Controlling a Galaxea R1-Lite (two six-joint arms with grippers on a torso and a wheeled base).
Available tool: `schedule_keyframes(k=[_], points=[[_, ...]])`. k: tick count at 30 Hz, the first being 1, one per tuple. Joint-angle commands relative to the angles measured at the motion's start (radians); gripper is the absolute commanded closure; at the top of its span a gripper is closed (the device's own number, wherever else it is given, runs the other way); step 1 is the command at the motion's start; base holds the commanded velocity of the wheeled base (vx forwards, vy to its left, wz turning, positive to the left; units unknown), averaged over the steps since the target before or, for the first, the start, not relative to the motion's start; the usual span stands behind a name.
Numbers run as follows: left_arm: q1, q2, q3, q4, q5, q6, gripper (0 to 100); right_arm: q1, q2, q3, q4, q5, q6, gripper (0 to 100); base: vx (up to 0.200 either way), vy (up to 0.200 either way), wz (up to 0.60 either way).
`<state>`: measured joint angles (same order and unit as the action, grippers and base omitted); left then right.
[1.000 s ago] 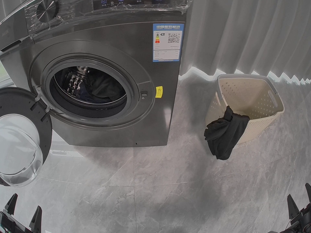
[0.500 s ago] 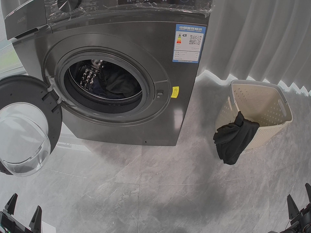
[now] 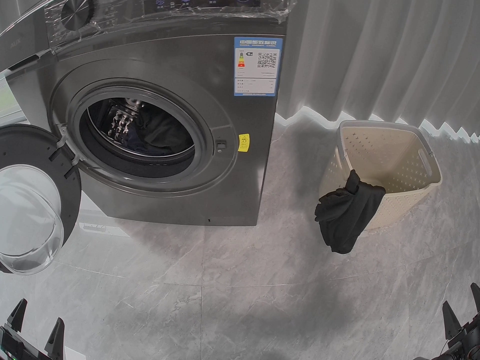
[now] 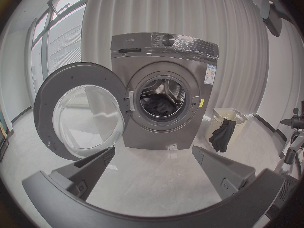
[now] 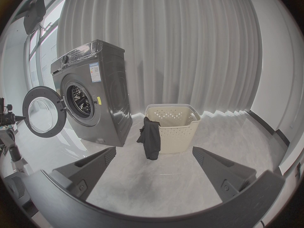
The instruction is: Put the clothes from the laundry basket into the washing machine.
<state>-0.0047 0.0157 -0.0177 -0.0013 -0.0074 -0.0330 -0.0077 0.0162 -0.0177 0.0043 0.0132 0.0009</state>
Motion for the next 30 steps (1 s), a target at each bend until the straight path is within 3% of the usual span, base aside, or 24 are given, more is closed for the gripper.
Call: schedule_keyframes(k=[1, 12, 30], points=[[0.0, -0.014, 0.016, 0.0, 0.0, -0.002, 0, 0.0, -0.016, 0.018, 0.0, 0.001, 0.001, 0, 0.0, 0.0, 0.0], [0.0, -0.014, 0.016, 0.0, 0.001, -0.004, 0, 0.0, -0.016, 0.018, 0.0, 0.001, 0.001, 0, 0.164, 0.0, 0.0], [0.0, -0.013, 0.016, 0.001, 0.003, -0.012, 0, -0.002, -0.016, 0.016, 0.0, -0.007, 0.008, 0, 0.0, 0.0, 0.07]])
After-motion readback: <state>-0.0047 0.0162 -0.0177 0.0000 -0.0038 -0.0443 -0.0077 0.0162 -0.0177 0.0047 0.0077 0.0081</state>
